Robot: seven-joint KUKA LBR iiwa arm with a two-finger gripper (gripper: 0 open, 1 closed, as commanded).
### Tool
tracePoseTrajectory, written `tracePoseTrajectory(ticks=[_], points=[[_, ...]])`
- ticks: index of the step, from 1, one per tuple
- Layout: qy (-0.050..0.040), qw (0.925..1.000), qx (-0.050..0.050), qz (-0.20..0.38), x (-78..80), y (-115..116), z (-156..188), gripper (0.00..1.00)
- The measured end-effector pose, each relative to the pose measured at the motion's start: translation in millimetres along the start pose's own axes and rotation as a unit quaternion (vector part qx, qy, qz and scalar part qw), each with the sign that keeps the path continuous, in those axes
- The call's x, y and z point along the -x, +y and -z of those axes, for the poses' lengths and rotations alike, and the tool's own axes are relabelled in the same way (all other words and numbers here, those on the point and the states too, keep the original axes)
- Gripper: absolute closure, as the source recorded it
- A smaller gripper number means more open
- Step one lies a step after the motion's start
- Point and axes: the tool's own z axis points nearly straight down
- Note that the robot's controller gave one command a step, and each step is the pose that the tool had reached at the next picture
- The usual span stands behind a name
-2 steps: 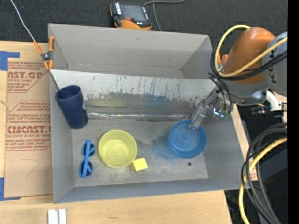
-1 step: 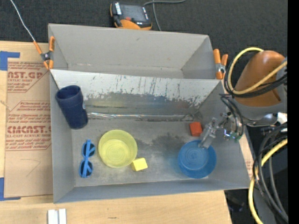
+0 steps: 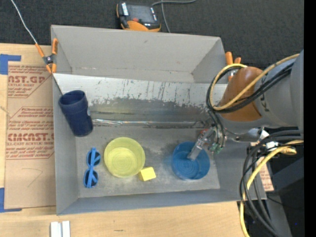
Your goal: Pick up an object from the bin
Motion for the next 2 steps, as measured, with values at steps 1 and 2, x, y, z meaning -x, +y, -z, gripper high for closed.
tracePoseTrajectory(ticks=[1,2], points=[[0.0013,0.9994,0.000,-0.034,21.7,25.6,10.5,1.00],[0.0025,0.9772,0.000,0.212,1.2,50.8,6.1,1.00]])
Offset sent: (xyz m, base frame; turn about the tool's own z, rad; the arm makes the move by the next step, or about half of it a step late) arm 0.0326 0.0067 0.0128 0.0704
